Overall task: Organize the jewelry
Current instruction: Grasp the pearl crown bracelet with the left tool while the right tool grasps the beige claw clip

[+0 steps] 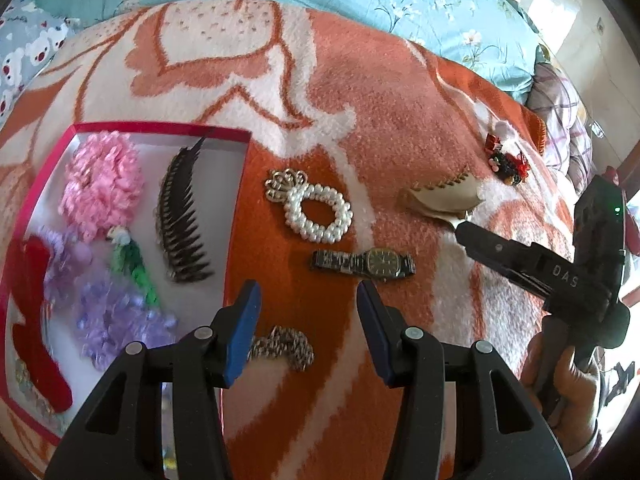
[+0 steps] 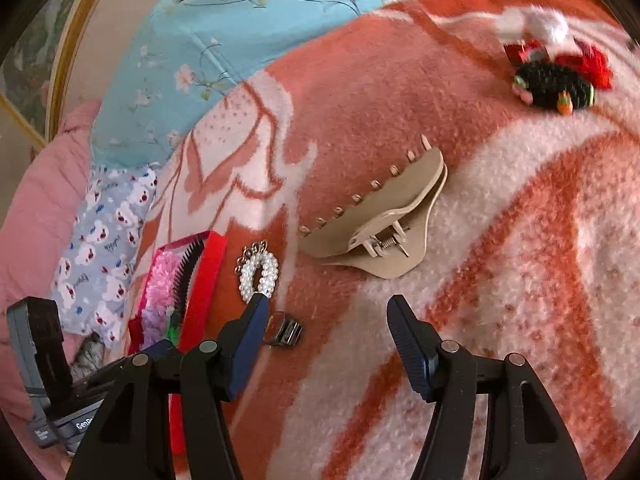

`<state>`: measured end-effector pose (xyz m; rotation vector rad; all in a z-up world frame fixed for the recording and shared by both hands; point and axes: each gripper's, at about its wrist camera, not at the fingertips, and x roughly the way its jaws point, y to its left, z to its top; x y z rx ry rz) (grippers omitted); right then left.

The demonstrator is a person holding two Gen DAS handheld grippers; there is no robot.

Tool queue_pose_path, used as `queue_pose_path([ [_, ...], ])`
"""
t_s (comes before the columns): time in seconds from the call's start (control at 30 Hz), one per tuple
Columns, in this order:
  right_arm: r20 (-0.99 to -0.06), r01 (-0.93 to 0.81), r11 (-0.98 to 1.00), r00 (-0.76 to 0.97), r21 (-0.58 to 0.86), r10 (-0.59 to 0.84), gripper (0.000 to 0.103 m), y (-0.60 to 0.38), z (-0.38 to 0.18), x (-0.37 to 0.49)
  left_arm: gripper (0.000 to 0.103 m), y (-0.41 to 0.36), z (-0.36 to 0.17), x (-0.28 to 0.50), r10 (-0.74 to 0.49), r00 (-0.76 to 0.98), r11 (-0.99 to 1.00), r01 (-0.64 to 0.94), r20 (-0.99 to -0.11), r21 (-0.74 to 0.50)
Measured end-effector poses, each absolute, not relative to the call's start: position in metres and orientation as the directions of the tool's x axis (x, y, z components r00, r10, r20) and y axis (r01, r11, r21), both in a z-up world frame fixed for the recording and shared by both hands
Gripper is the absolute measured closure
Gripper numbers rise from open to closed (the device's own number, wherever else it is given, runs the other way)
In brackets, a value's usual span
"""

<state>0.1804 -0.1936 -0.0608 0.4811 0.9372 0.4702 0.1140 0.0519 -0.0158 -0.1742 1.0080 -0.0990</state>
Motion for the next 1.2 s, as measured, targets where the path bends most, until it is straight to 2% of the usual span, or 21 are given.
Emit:
queue_pose_path([
  [0.1,-0.645,-0.156,0.805,0.521,0.573,0.56,0.041,-0.195,-0.065,0.191,0.055,0.048,-0.017,0.124,-0.168,0.525,0.982,0.012,-0.835,-0.19],
  [0.2,-0.653,-0.148,0.819,0.533,0.554,0.538,0.048,-0.197,-0.064,0.204,0.055,0.044,-0.018,0.131,-0.172,0.521,0.982,0.024,-0.836,-0.187],
  [0.27,-0.668,-0.134,0.84,0.546,0.526,0.505,0.074,-0.2,-0.063,0.214,0.055,0.041,-0.02,0.136,-0.174,0.518,0.982,0.03,-0.838,-0.185],
  [0.33,-0.672,-0.113,0.844,0.553,0.525,0.492,0.081,-0.207,-0.064,0.226,0.055,0.038,-0.021,0.142,-0.173,0.517,0.983,0.037,-0.839,-0.18],
  [0.4,-0.67,-0.09,0.842,0.564,0.531,0.483,0.081,-0.216,-0.064,0.235,0.055,0.036,-0.022,0.149,-0.17,0.517,0.984,0.04,-0.839,-0.175],
  [0.53,-0.641,-0.085,0.817,0.577,0.57,0.507,0.072,-0.221,-0.06,0.235,0.053,0.03,-0.03,0.166,-0.17,0.506,0.985,0.049,-0.846,-0.168],
  [0.6,-0.636,-0.086,0.824,0.593,0.56,0.494,0.058,-0.22,-0.058,0.232,0.049,0.025,-0.036,0.175,-0.157,0.498,0.987,0.05,-0.853,-0.153],
  [0.63,-0.632,-0.078,0.829,0.608,0.554,0.48,0.045,-0.22,-0.056,0.231,0.049,0.022,-0.04,0.18,-0.15,0.491,0.988,0.055,-0.858,-0.142],
  [0.67,-0.634,-0.07,0.836,0.619,0.544,0.464,0.042,-0.219,-0.055,0.231,0.049,0.019,-0.044,0.185,-0.139,0.483,0.99,0.056,-0.864,-0.128],
  [0.83,-0.641,-0.045,0.836,0.62,0.546,0.452,0.04,-0.217,-0.054,0.24,0.049,0.006,-0.065,0.206,-0.115,0.449,0.993,0.081,-0.886,-0.088],
  [0.87,-0.647,-0.045,0.833,0.608,0.551,0.461,0.038,-0.216,-0.056,0.246,0.052,0.004,-0.066,0.207,-0.114,0.452,0.993,0.088,-0.885,-0.083],
  [0.9,-0.652,-0.04,0.83,0.598,0.557,0.466,0.038,-0.215,-0.058,0.25,0.068,0.003,-0.066,0.208,-0.125,0.452,0.991,0.097,-0.883,-0.091],
  [0.97,-0.653,-0.033,0.824,0.592,0.566,0.472,0.038,-0.215,-0.061,0.258,0.089,0.005,-0.069,0.211,-0.183,0.429,0.982,0.112,-0.884,-0.149],
  [1.03,-0.654,-0.045,0.826,0.586,0.562,0.478,0.038,-0.213,-0.061,0.265,0.091,0.005,-0.068,0.21,-0.185,0.438,0.982,0.117,-0.88,-0.148],
  [1.1,-0.662,-0.06,0.836,0.58,0.545,0.474,0.042,-0.209,-0.061,0.269,0.092,0.006,-0.065,0.207,-0.186,0.446,0.982,0.117,-0.875,-0.149],
  [1.13,-0.666,-0.072,0.84,0.574,0.538,0.476,0.055,-0.206,-0.063,0.271,0.092,0.007,-0.064,0.206,-0.187,0.448,0.982,0.117,-0.874,-0.149],
  [1.17,-0.665,-0.081,0.838,0.569,0.54,0.484,0.06,-0.205,-0.063,0.271,0.092,0.009,-0.062,0.205,-0.185,0.453,0.982,0.116,-0.872,-0.148],
  [1.2,-0.663,-0.092,0.842,0.573,0.532,0.482,0.06,-0.204,-0.062,0.27,0.093,0.011,-0.058,0.203,-0.184,0.46,0.982,0.114,-0.868,-0.148],
])
